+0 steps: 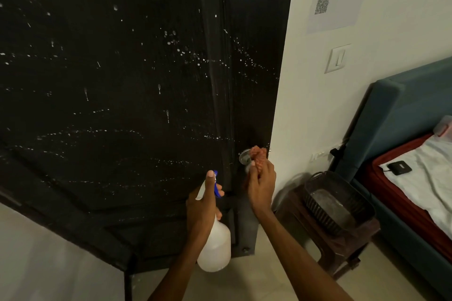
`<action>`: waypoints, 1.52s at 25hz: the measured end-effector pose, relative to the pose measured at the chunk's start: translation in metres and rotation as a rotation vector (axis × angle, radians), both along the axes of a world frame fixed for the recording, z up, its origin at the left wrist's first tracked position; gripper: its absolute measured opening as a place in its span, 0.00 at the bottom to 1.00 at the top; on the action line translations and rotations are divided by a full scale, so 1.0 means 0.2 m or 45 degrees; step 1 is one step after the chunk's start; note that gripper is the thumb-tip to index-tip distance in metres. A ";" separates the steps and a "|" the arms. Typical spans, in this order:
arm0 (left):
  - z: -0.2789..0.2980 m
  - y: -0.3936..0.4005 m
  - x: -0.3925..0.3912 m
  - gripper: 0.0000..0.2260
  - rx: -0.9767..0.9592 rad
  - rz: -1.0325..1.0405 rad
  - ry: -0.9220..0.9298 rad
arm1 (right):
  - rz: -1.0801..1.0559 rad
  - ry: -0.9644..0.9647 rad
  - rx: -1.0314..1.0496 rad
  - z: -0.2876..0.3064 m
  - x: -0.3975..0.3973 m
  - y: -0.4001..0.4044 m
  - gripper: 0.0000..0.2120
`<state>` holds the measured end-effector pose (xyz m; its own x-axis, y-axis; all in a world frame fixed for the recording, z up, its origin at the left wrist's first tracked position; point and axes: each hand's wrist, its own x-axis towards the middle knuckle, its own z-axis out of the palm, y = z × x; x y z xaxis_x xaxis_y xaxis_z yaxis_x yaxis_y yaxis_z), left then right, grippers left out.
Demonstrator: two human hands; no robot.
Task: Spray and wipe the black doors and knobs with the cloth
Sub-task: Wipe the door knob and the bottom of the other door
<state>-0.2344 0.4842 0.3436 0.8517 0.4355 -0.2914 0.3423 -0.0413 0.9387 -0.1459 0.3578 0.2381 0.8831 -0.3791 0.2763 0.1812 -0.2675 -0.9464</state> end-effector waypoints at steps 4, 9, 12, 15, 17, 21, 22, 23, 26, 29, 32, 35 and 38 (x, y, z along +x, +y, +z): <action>0.01 -0.02 0.01 0.21 0.005 -0.023 -0.001 | 0.172 -0.356 -1.430 0.01 0.05 -0.08 0.24; 0.02 -0.06 0.01 0.19 0.009 -0.040 0.020 | 0.512 -0.100 -2.066 0.13 0.07 -0.12 0.31; 0.01 -0.07 0.01 0.23 0.018 -0.047 -0.001 | 0.381 -0.235 -1.941 0.13 0.10 -0.17 0.28; 0.03 -0.07 0.01 0.22 -0.034 -0.012 -0.009 | 0.239 -0.284 -1.121 0.04 0.08 -0.21 0.24; 0.03 -0.07 0.01 0.22 -0.027 -0.004 -0.005 | 0.274 -0.029 -0.413 0.02 0.03 -0.16 0.23; 0.00 -0.05 -0.01 0.28 0.003 -0.012 -0.014 | 0.341 0.296 0.901 0.09 -0.06 -0.02 0.27; 0.00 -0.05 -0.02 0.28 -0.002 -0.008 -0.016 | 0.361 0.307 1.195 0.08 -0.06 -0.03 0.32; 0.00 -0.04 -0.03 0.28 0.001 -0.005 -0.019 | 0.345 0.317 1.436 0.05 -0.06 -0.03 0.36; 0.00 -0.02 -0.05 0.25 0.053 -0.006 -0.011 | 0.206 0.383 1.893 0.01 -0.06 0.03 0.30; -0.01 0.01 -0.07 0.28 0.087 -0.032 -0.021 | 0.195 0.409 2.036 0.06 -0.08 0.11 0.25; 0.00 0.03 -0.07 0.28 0.101 -0.037 -0.030 | 0.275 0.422 2.010 0.09 -0.12 0.13 0.22; 0.01 0.04 -0.07 0.26 0.103 -0.045 -0.025 | 0.324 0.301 1.804 0.04 -0.17 0.11 0.21; 0.00 0.04 -0.06 0.27 0.113 -0.059 0.016 | 0.188 0.259 1.359 0.00 -0.15 0.09 0.26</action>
